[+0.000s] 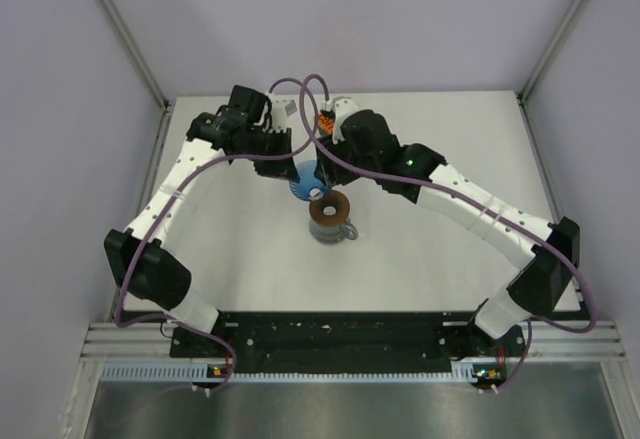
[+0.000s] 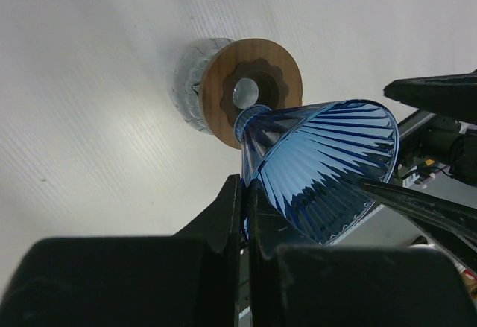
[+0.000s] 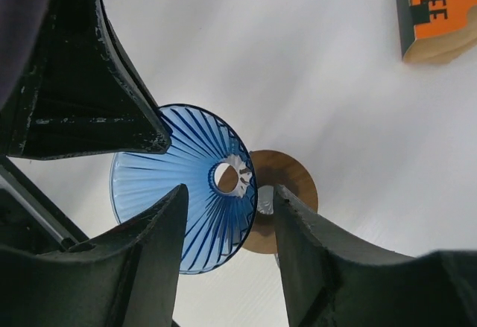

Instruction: Place the coffee filter in the dripper

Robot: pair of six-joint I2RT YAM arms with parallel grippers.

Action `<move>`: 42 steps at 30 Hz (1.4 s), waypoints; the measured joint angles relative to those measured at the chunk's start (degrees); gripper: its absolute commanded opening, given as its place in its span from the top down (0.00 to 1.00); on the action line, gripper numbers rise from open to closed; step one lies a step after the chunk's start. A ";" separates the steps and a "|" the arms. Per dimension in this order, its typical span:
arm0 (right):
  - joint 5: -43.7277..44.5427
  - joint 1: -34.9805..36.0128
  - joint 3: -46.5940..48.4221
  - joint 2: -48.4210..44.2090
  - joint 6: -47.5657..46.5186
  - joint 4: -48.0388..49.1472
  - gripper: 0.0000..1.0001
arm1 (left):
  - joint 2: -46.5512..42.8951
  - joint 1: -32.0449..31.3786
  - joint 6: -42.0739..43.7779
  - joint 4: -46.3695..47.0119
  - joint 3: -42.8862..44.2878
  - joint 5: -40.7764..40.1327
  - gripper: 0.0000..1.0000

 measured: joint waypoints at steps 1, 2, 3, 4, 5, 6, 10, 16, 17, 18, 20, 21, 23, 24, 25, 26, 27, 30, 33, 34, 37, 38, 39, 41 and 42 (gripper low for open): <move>-0.44 -0.09 -0.02 0.26 0.42 -0.37 0.61 | -0.04 0.00 -0.11 0.17 -0.20 0.31 1.00; -0.76 -0.26 -0.07 0.66 0.70 -0.72 0.67 | -0.04 0.00 -0.20 0.28 -0.44 0.72 1.00; -0.87 -0.42 -0.07 1.05 0.96 -0.92 0.72 | -0.04 0.00 -0.26 0.39 -0.70 1.05 1.00; -0.90 -0.61 -0.07 1.73 1.22 -1.36 0.76 | -0.04 0.00 -0.37 0.42 -0.96 1.14 1.00; -0.90 -0.79 -0.07 2.27 1.18 -1.86 0.82 | -0.04 0.00 -0.44 0.42 -1.22 1.29 1.00; -0.87 -0.94 -0.09 3.04 1.42 -2.58 0.87 | -0.04 0.00 -0.52 0.42 -1.44 1.44 1.00; -0.76 -1.11 -0.15 4.37 2.25 -3.50 1.00 | -0.04 -0.11 -1.03 0.76 -2.75 1.51 1.00; -0.68 -1.51 -0.15 4.35 2.71 -3.69 1.00 | -0.02 -1.18 -1.38 1.18 -2.91 0.83 1.00; -0.96 -1.73 -0.26 4.35 2.71 -3.89 1.00 | 0.04 -1.62 -1.44 1.27 -2.91 0.31 1.00; -1.36 -2.03 -0.68 4.26 2.75 -3.91 1.00 | 0.15 -2.03 -1.51 1.42 -2.91 -0.22 1.00; -2.10 -2.60 -1.62 4.15 2.95 -3.85 1.00 | 0.96 -2.62 -1.68 1.51 -2.91 -0.59 1.00; -2.51 -2.91 -2.10 4.13 3.04 -3.80 1.00 | 1.49 -2.80 -1.73 1.57 -2.89 -0.57 1.00; -3.34 -3.72 -3.17 4.13 3.17 -3.80 1.00 | 2.91 -3.17 -1.97 1.75 -2.75 -0.28 1.00; -3.67 -4.11 -3.58 4.13 3.19 -3.85 1.00 | 3.65 -3.34 -2.08 1.86 -2.69 -0.07 1.00; -3.96 -4.39 -3.96 4.13 3.21 -3.93 1.00 | 4.24 -3.52 -2.16 2.08 -2.67 0.13 1.00; -4.13 -4.68 -4.26 4.13 3.21 -3.98 1.00 | 4.66 -3.65 -2.29 2.27 -2.64 0.33 1.00; -4.24 -4.90 -4.37 4.13 3.21 -4.13 1.00 | 4.92 -3.72 -2.34 2.43 -2.64 0.50 1.00; -4.55 -5.16 -4.74 4.13 3.19 -4.02 1.00 | 5.38 -3.80 -2.38 2.47 -2.56 0.70 1.00; -4.96 -5.38 -5.11 4.13 3.19 -3.78 1.00 | 5.64 -3.82 -2.40 2.47 -2.56 0.81 1.00; -5.03 -5.42 -5.27 4.13 3.19 -3.65 1.00 | 5.64 -3.85 -2.40 2.49 -2.56 0.83 1.00; -5.62 -5.73 -5.79 4.13 3.17 -3.06 1.00 | 5.66 -3.91 -2.40 2.47 -2.58 0.66 1.00; -5.77 -5.79 -5.81 4.13 3.15 -2.99 1.00 | 5.77 -3.91 -2.40 2.45 -2.58 0.59 1.00; -5.84 -5.90 -5.99 4.15 3.13 -2.91 1.00 | 5.95 -3.96 -2.38 2.49 -2.58 0.61 1.00; -5.92 -6.08 -6.49 4.17 3.15 -2.67 1.00 | 6.51 -4.07 -2.38 2.69 -2.58 0.66 1.00; -5.92 -6.19 -6.78 4.17 3.15 -2.62 1.00 | 6.84 -4.09 -2.38 2.78 -2.58 0.79 1.00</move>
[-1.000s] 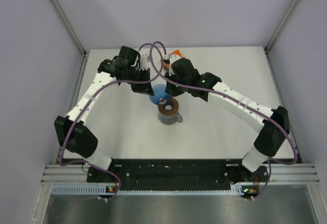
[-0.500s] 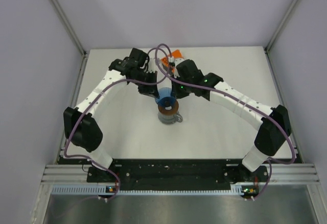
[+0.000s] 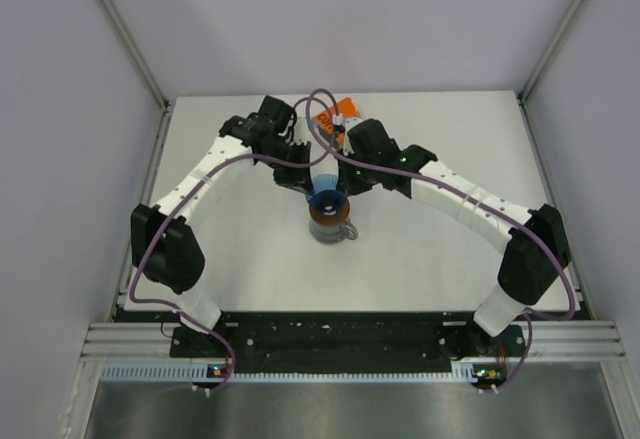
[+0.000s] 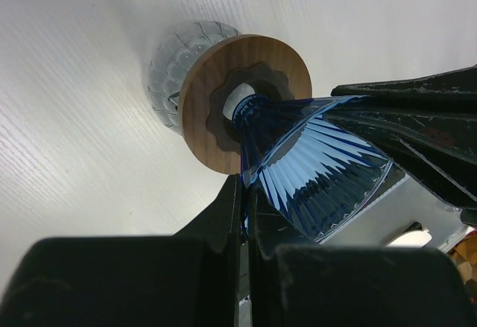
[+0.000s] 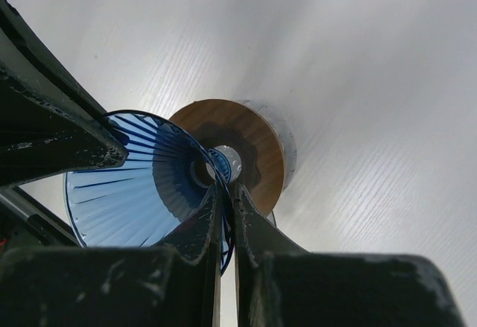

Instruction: Place the coffee filter in the dripper

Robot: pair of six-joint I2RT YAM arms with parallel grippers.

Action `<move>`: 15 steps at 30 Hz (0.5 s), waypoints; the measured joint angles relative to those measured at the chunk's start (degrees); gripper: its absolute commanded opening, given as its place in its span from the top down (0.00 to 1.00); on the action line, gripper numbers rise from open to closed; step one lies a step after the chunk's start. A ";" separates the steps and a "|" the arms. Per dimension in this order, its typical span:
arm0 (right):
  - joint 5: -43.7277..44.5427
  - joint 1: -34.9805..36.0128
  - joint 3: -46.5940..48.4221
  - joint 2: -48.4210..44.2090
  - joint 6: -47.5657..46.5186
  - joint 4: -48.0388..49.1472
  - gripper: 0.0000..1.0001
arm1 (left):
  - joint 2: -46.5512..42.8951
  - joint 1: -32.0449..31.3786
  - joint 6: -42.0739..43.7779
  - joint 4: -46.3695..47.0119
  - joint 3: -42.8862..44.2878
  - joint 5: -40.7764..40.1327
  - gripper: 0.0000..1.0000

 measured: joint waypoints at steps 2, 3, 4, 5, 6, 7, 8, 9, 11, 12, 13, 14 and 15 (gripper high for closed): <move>-0.04 -0.20 -0.42 0.09 -0.02 0.11 1.00 | 0.44 -0.17 0.00 0.09 0.00 0.07 1.00; -0.13 -0.26 -0.52 0.15 -0.02 0.09 1.00 | 0.66 -0.26 0.00 0.13 0.00 0.11 1.00; -0.17 -0.31 -0.59 0.22 -0.04 0.13 1.00 | 0.74 -0.26 0.00 0.15 -0.07 0.07 1.00; -0.20 -0.35 -0.76 0.26 -0.07 0.26 1.00 | 0.76 -0.26 0.02 0.15 -0.09 0.04 1.00; -0.26 -0.35 -0.87 0.28 -0.07 0.39 1.00 | 0.79 -0.26 0.02 0.13 -0.11 0.04 1.00; -0.37 -0.37 -0.90 0.35 -0.11 0.50 1.00 | 0.83 -0.26 0.04 0.15 -0.13 0.00 1.00; -0.42 -0.48 -0.94 0.42 -0.13 0.63 1.00 | 0.92 -0.26 0.04 0.17 -0.13 0.00 1.00; -0.59 -0.59 -1.18 0.52 -0.15 0.94 1.00 | 1.05 -0.24 0.07 0.28 -0.17 -0.04 1.00; -0.94 -0.74 -1.99 0.74 -0.15 1.73 1.00 | 1.42 -0.26 0.13 0.57 -0.55 -0.26 1.00; -1.14 -0.85 -2.45 0.90 -0.15 2.23 1.00 | 1.57 -0.26 0.13 0.70 -0.79 -0.28 1.00; -1.31 -0.92 -2.86 1.07 -0.15 2.58 1.00 | 1.79 -0.26 0.11 1.09 -1.33 -0.28 1.00; -1.55 -1.01 -3.28 1.31 -0.13 2.95 1.00 | 2.05 -0.26 0.11 1.40 -1.77 -0.24 1.00; -1.70 -1.09 -3.74 1.66 -0.11 3.52 1.00 | 2.51 -0.26 0.09 1.55 -1.92 -0.17 1.00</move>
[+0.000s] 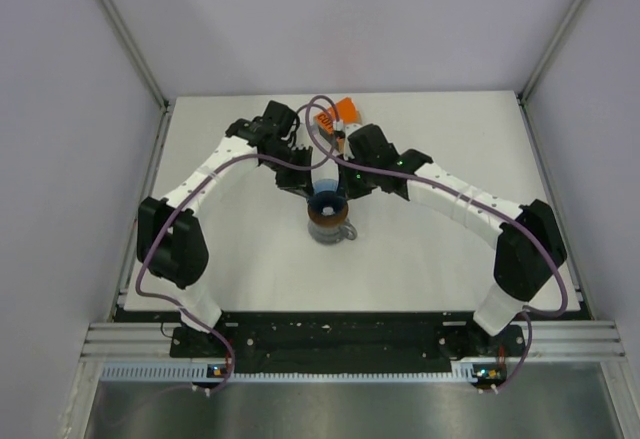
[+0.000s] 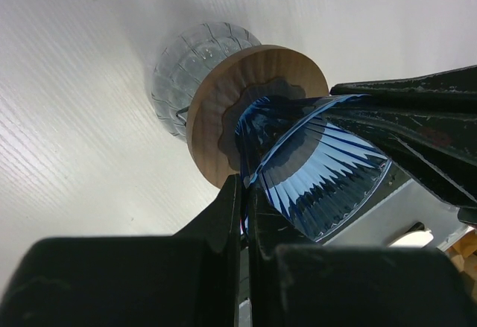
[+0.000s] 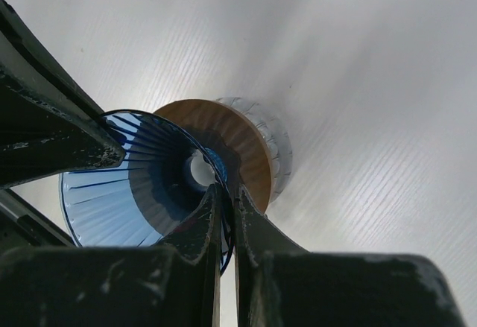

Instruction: Place the coffee filter in the dripper

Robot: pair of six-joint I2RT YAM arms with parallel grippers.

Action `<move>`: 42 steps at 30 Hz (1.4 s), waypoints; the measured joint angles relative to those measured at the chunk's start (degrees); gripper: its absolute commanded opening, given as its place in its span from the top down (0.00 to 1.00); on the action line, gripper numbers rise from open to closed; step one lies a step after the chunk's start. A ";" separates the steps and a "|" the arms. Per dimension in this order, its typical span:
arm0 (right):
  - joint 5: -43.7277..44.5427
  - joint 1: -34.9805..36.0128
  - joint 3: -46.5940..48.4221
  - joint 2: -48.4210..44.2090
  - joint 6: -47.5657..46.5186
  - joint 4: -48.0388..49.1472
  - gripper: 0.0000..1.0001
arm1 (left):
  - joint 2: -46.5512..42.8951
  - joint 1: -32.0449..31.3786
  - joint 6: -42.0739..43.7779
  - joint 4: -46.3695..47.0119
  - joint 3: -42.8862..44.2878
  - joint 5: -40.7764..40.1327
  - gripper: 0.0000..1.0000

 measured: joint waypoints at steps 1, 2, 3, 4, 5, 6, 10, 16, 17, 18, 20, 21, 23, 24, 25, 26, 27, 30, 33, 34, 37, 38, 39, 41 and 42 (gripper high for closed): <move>-0.17 -0.13 -0.09 0.07 0.00 0.26 1.00 | 0.24 0.11 0.00 0.11 0.00 0.26 1.00; -0.44 -0.28 -0.11 0.07 0.00 0.42 1.00 | 0.26 0.20 0.02 0.20 0.00 0.42 1.00; -0.50 -0.35 -0.13 0.07 -0.02 0.48 1.00 | 0.39 0.17 0.07 0.35 0.00 0.44 1.00; -0.74 -0.46 -0.17 0.07 -0.04 0.57 1.00 | 0.42 0.20 0.11 0.44 0.00 0.50 1.00; -0.94 -0.57 -0.35 0.07 -0.09 0.83 1.00 | 0.44 0.20 0.17 0.48 0.00 0.52 1.00; -1.16 -0.68 -0.61 0.04 -0.09 1.18 1.00 | 0.50 0.20 0.24 0.59 0.00 0.59 1.00; -1.84 -0.90 -1.99 -0.20 -0.35 3.06 1.00 | 0.28 0.37 0.52 1.95 -1.49 1.07 1.00; -2.34 -1.36 -4.83 -0.81 -0.35 6.93 1.00 | 0.00 0.76 1.07 4.48 -3.48 2.45 1.00; -2.40 -1.38 -5.16 -0.85 -0.33 7.39 1.00 | 0.00 0.79 1.20 4.46 -3.48 2.51 1.00; -2.49 -1.40 -5.51 -0.96 -0.33 8.04 1.00 | 0.02 0.81 1.42 4.44 -3.45 2.56 1.00; -2.56 -1.44 -6.43 -1.03 -0.28 9.22 1.00 | 0.37 0.90 1.75 4.24 -3.28 2.67 1.00; -2.54 -1.44 -6.78 -1.07 -0.13 9.68 1.00 | 0.61 0.96 1.95 4.09 -3.08 2.84 1.00; -2.49 -1.49 -7.26 -1.18 0.13 10.56 1.00 | 0.79 1.25 2.14 4.02 -3.08 3.41 1.00; -2.47 -1.49 -7.34 -1.29 0.15 10.82 1.00 | 0.81 1.33 2.25 4.09 -3.21 3.65 1.00; -2.43 -1.49 -7.61 -1.44 0.20 11.10 1.00 | 0.83 1.38 2.40 4.17 -3.34 3.87 1.00; -2.38 -1.49 -7.72 -1.55 0.37 11.26 1.00 | 0.81 1.42 2.51 4.31 -3.48 4.04 1.00; -2.34 -1.49 -7.74 -1.68 0.46 11.30 1.00 | 0.81 1.49 2.73 4.33 -3.48 4.22 1.00; -2.36 -1.49 -7.52 -1.99 0.55 11.08 1.00 | 1.22 1.55 3.50 3.54 -2.62 4.70 1.00; -2.54 -1.49 -6.86 -1.90 0.55 10.08 1.00 | 2.67 1.53 4.68 1.07 -0.11 5.01 0.87; -2.60 -1.49 -6.43 -1.79 0.55 9.42 0.99 | 3.17 1.53 5.22 0.24 0.79 5.03 0.84; -2.97 -1.51 -5.11 -1.25 0.35 7.74 0.91 | 4.55 1.46 7.72 -2.23 3.04 5.57 0.75; -3.28 -1.51 -4.59 -1.09 0.17 7.06 0.89 | 4.90 1.46 8.39 -2.82 3.58 5.79 0.72; -3.37 -1.51 -4.20 -0.96 -0.02 6.40 0.87 | 5.20 1.49 8.87 -3.32 4.04 5.95 0.69; -3.19 -1.51 -2.97 -0.70 -0.70 4.04 0.82 | 5.68 1.64 9.75 -4.42 5.44 6.03 0.66; -3.19 -1.51 -2.51 -0.57 -1.07 3.02 0.80 | 5.79 1.70 10.19 -4.83 6.14 6.03 0.64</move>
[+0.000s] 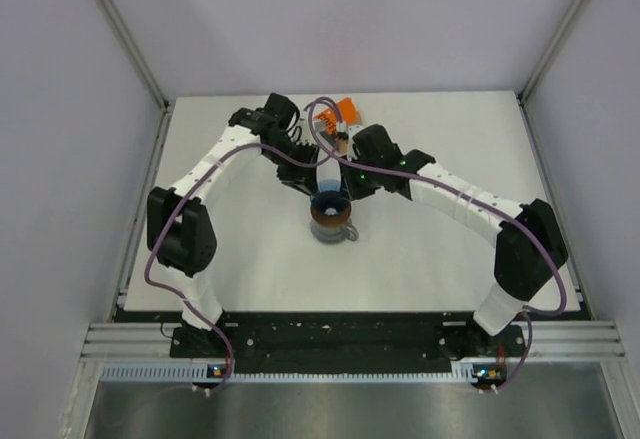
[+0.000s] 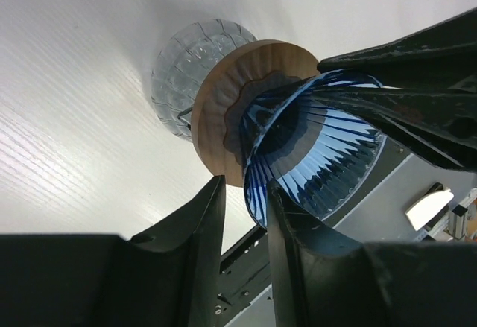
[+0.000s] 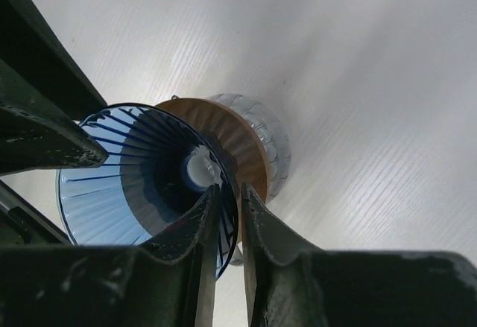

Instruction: Place the coffee filter in the dripper

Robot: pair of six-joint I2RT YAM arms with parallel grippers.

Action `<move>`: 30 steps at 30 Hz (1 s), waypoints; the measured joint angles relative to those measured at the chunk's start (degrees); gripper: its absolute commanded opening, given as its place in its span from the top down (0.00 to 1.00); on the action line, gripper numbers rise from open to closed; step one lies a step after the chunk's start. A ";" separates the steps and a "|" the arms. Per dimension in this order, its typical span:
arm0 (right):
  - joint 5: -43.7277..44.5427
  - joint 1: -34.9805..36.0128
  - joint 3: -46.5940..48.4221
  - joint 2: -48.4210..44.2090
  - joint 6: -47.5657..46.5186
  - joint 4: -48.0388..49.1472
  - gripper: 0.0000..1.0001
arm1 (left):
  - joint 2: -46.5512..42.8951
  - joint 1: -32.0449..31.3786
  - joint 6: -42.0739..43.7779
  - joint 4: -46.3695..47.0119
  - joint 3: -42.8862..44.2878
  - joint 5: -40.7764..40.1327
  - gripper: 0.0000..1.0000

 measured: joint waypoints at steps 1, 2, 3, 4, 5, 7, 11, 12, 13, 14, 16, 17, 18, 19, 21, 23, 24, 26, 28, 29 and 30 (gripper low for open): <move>0.00 0.00 0.66 0.22 -0.37 -1.11 0.77 | 0.00 0.00 0.26 -0.55 0.85 0.02 0.62; -0.07 0.00 1.29 0.50 -0.61 -2.08 0.75 | 0.00 0.02 0.48 -1.01 1.68 0.04 0.59; -0.09 0.00 1.99 0.74 -0.92 -2.86 0.72 | 0.00 0.04 0.68 -1.42 2.67 0.11 0.56; -0.20 0.00 2.56 0.87 -1.11 -3.50 0.69 | 0.00 0.07 0.92 -1.64 3.63 0.17 0.53; -0.26 0.00 3.32 1.05 -1.31 -4.09 0.67 | 0.00 0.09 1.14 -1.77 4.31 0.17 0.51; -0.44 0.00 4.98 1.20 -1.62 -5.01 0.60 | 0.00 0.17 1.46 -2.01 5.66 0.17 0.46; -1.53 -0.52 8.66 1.20 -2.03 -6.62 0.49 | 0.00 0.66 1.66 -2.56 7.37 0.09 0.43; -1.97 -0.79 9.46 1.20 -2.12 -6.93 0.49 | 0.00 1.07 1.64 -2.84 7.93 0.07 0.42; -2.60 -1.29 10.49 1.20 -2.27 -7.17 0.48 | 0.00 1.64 1.64 -3.04 8.55 0.07 0.42; -3.28 -2.01 11.54 1.22 -2.51 -7.34 0.47 | 0.00 2.08 1.66 -3.19 9.07 0.07 0.41; -4.63 -4.09 13.49 1.20 -2.64 -7.34 0.40 | 0.00 3.89 1.64 -3.32 10.38 0.13 0.39; -5.35 -5.51 14.51 1.22 -2.73 -7.32 0.36 | -0.02 5.01 1.66 -3.28 10.84 0.11 0.38; -5.99 -7.15 15.52 1.36 -2.73 -7.30 0.33 | -0.07 6.36 1.64 -3.13 11.19 -0.07 0.38; -6.84 -9.01 16.79 1.68 -2.64 -7.26 0.30 | -0.11 7.67 1.64 -3.06 11.37 -0.20 0.37; -8.20 -12.17 18.95 2.89 -2.36 -6.47 0.24 | -0.39 10.16 1.64 -2.84 11.43 -0.72 0.37; -10.40 -15.63 21.57 5.38 -0.96 -4.66 0.19 | -0.92 12.35 1.64 -2.58 11.41 -1.46 0.37; -11.61 -17.14 22.45 6.80 -0.02 -3.10 0.18 | -1.27 12.98 1.66 -2.40 11.32 -1.73 0.37; -14.43 -20.24 23.47 10.29 3.39 1.16 0.18 | -2.80 13.99 1.66 -1.22 10.08 -2.36 0.37; -16.48 -22.88 23.91 13.84 6.95 4.83 0.22 | -4.63 14.43 1.66 -0.46 8.31 -2.64 0.37; -17.64 -24.48 25.09 16.85 9.75 6.93 0.23 | -5.38 14.53 1.66 -0.31 7.56 -2.64 0.37; -18.29 -25.51 26.21 19.23 11.52 8.24 0.24 | -5.88 14.69 1.68 -0.13 7.04 -2.60 0.37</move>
